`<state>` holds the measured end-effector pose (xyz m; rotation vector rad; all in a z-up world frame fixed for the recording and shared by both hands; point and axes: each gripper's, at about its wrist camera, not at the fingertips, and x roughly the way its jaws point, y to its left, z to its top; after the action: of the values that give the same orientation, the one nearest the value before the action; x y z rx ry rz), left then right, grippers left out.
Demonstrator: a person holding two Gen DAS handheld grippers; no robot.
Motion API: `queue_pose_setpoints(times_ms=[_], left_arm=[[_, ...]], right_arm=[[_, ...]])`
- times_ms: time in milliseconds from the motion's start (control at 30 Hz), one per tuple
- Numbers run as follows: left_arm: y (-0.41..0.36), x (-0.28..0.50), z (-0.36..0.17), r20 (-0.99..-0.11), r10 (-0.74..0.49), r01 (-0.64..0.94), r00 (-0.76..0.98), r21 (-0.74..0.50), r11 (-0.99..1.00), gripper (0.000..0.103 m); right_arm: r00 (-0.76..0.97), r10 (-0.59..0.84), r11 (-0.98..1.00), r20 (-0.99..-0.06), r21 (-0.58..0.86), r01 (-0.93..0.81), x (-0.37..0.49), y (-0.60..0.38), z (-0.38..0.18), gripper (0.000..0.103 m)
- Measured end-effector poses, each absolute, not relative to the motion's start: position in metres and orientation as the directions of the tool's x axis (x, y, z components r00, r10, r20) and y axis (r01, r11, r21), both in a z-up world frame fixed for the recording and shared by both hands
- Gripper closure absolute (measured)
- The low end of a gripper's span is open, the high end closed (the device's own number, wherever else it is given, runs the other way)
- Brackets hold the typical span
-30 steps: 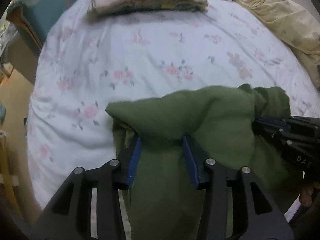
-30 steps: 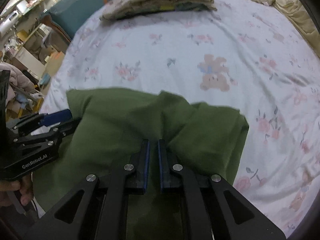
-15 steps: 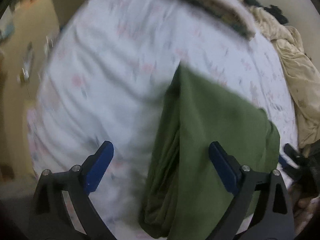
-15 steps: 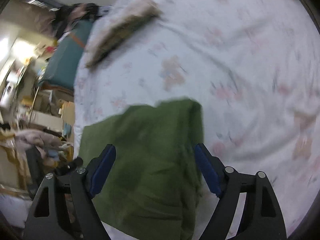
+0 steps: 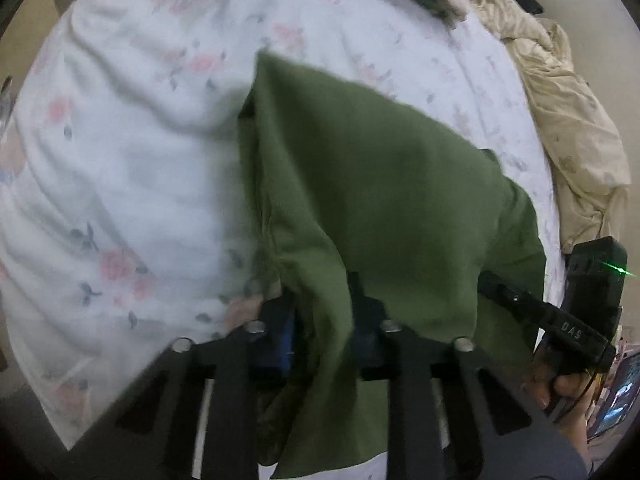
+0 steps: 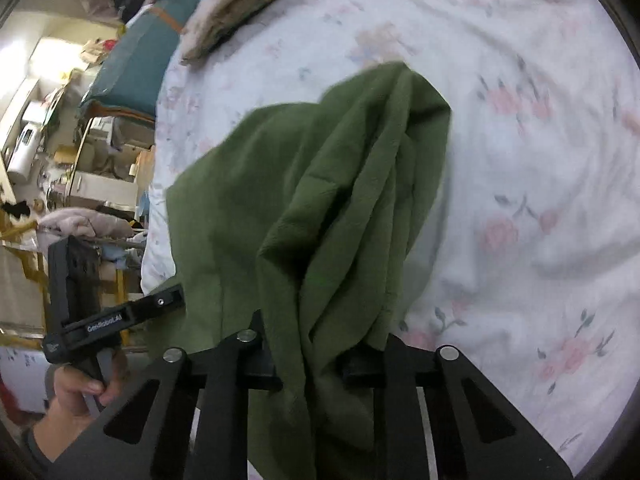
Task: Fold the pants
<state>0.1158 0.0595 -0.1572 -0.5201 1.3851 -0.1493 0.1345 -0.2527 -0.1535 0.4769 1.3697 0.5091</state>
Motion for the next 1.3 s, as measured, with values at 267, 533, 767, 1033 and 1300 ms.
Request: queue_pose_setpoints(times_ms=[267, 533, 767, 1033, 1300], left_arm=[[0.079, 0.148, -0.061, -0.8, -0.414, -0.132, 0.434, -0.511, 0.849, 0.091], [0.101, 0.311, 0.014, -0.752, -0.337, -0.056, 0.567, -0.443, 0.895, 0.091], [0.129, 0.467, -0.03, -0.764, -0.279, -0.131, 0.581, -0.427, 0.895, 0.091], [0.144, 0.504, -0.103, -0.807, -0.185, -0.177, 0.56, -0.335, 0.925, 0.071], [0.156, 0.486, -0.098, -0.804, -0.085, -0.234, 0.588, -0.27, 0.934, 0.042]], right_arm=[[0.306, 0.662, 0.747, -0.684, 0.633, -0.203, 0.167, -0.257, -0.068, 0.087], [0.403, 0.649, 0.759, -0.645, 0.581, -0.294, 0.33, -0.224, -0.004, 0.087], [0.457, 0.573, 0.815, -0.681, 0.533, -0.227, 0.49, -0.175, -0.021, 0.086], [0.389, 0.444, 0.896, -0.807, 0.396, -0.201, 0.54, -0.154, -0.096, 0.06], [0.485, 0.298, 0.954, -0.822, 0.276, -0.119, 0.53, -0.206, -0.087, 0.031]])
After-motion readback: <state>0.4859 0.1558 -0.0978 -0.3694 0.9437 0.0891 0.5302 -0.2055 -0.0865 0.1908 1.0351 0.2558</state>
